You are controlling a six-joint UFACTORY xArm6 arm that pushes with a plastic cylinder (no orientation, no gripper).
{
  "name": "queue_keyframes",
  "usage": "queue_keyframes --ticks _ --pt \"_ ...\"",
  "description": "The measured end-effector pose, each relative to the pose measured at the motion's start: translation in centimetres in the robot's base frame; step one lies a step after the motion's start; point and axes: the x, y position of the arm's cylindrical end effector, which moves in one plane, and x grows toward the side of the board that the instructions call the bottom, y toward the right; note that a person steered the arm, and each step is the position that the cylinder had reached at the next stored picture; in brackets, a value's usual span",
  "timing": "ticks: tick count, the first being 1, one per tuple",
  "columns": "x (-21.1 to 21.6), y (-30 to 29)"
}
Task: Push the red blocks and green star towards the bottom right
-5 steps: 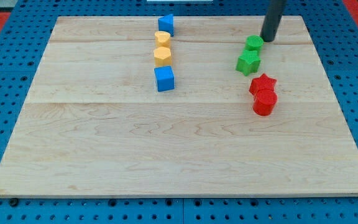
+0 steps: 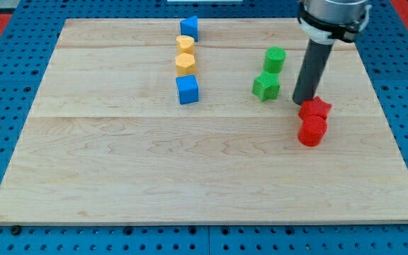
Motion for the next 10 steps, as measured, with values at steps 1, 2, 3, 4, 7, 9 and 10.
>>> queue_keyframes --ticks 1,2,3,4,7,9,10 --pt "-0.5 0.0" --pt "-0.7 0.5" --pt "-0.2 1.3" --pt "3.0 1.9" --pt "4.2 -4.0" --pt "-5.2 -1.5" --pt "-11.7 -0.9"
